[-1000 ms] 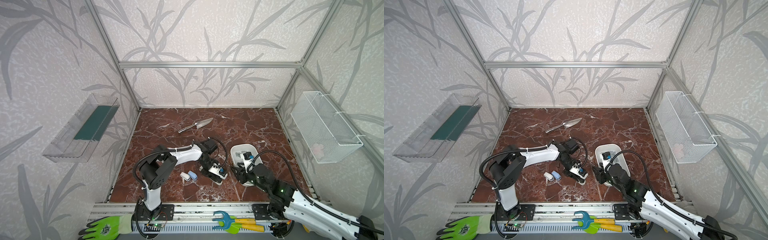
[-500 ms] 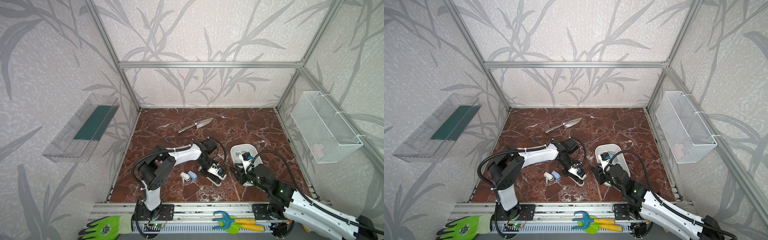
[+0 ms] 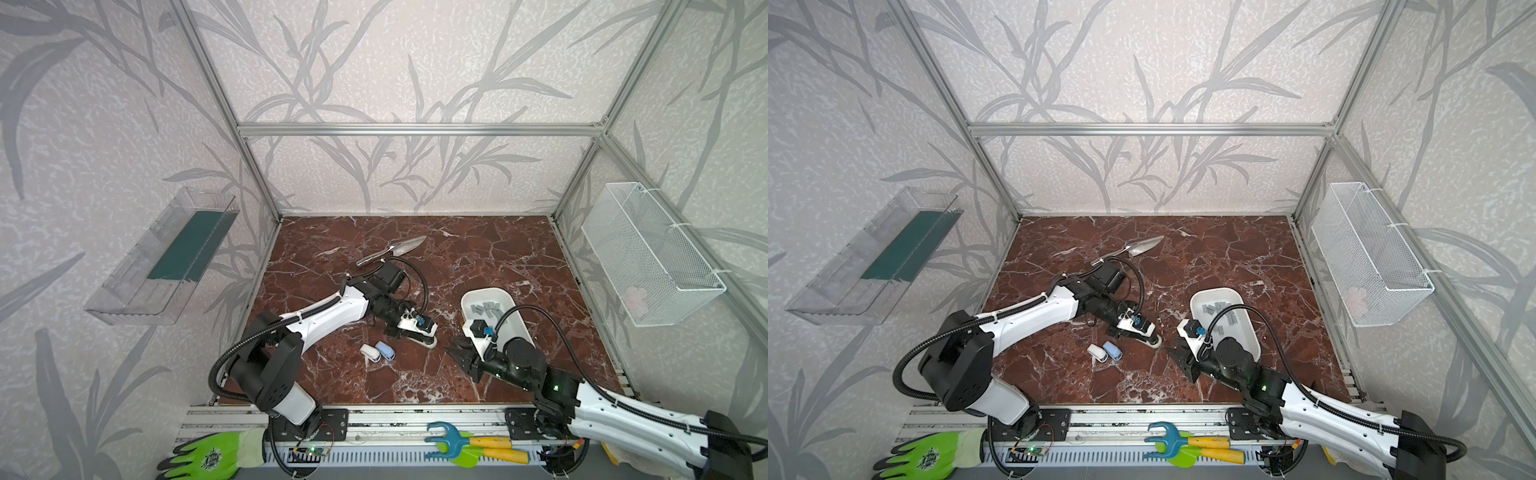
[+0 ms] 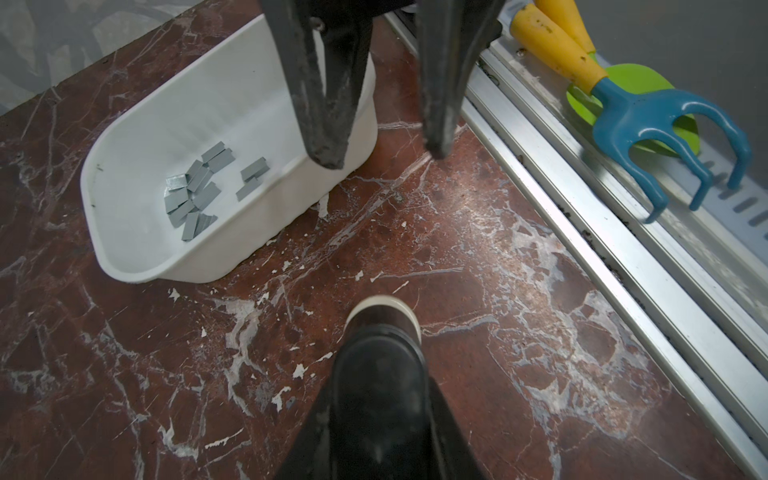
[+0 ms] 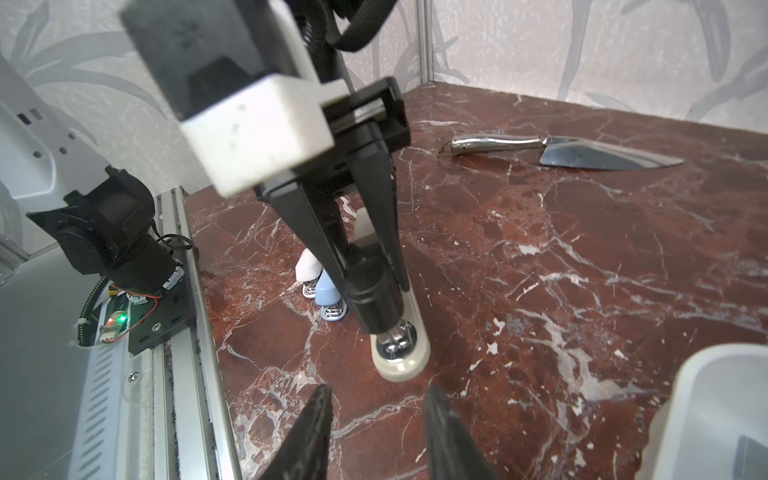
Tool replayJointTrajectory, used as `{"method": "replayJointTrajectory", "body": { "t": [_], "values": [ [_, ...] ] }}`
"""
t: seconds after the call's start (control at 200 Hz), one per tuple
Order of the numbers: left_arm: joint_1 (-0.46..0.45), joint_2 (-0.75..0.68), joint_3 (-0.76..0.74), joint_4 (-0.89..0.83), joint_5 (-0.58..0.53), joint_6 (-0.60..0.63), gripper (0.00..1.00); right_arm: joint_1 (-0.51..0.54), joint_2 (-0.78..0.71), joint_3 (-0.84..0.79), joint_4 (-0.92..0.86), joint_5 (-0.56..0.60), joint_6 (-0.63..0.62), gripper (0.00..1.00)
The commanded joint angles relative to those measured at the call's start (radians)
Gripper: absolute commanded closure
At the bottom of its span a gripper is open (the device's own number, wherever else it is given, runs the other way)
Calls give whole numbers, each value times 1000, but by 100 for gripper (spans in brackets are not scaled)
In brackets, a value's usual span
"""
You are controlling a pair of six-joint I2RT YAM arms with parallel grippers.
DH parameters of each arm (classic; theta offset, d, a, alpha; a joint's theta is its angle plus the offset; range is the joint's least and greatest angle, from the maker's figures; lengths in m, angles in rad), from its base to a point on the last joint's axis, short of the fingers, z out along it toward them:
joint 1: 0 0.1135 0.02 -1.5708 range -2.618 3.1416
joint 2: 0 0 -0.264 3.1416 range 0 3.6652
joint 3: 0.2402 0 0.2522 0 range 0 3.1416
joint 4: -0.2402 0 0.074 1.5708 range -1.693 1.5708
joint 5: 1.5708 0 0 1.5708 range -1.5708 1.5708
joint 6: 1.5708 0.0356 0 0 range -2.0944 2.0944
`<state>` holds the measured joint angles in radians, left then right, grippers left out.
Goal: Load the staples into the stapler
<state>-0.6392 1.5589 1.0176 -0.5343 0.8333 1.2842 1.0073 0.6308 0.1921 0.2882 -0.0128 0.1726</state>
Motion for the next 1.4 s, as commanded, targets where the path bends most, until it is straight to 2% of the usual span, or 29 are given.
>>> {"method": "replayJointTrajectory", "body": {
  "t": [0.0,0.055,0.12,0.25,0.355,0.475,0.615,0.66,0.755,0.945,1.14,1.254,1.394],
  "values": [
    [5,-39,-22,159,14,-162,100,2,-6,5,145,55,-109,55],
    [7,-42,-32,205,18,-216,100,-9,14,2,180,98,-149,52],
    [8,-51,-41,216,17,-220,100,-53,39,20,170,73,-180,52],
    [10,-101,-66,214,56,-232,100,-165,95,69,103,-95,-192,53],
    [12,-131,-86,210,75,-247,100,-168,82,33,132,-204,-234,53],
    [11,-145,-101,186,83,-251,100,-168,16,-36,162,-264,-264,50],
    [18,-172,-152,252,130,-273,100,-168,-12,-102,267,-249,-330,47],
    [24,-166,-134,254,130,-300,100,-169,15,-105,304,-258,-330,46],
    [34,-146,-97,234,169,-327,100,-168,88,-45,257,-309,-321,50],
    [33,-154,-127,270,209,-336,100,-168,245,33,271,-353,-271,51],
    [32,-147,-128,260,253,-312,100,-168,371,67,335,-345,-254,51],
    [33,-148,-123,256,286,-304,100,-168,447,102,340,-363,-239,57],
    [32,-149,-110,198,290,-247,100,-168,459,103,374,-367,-227,60]
  ]
}}
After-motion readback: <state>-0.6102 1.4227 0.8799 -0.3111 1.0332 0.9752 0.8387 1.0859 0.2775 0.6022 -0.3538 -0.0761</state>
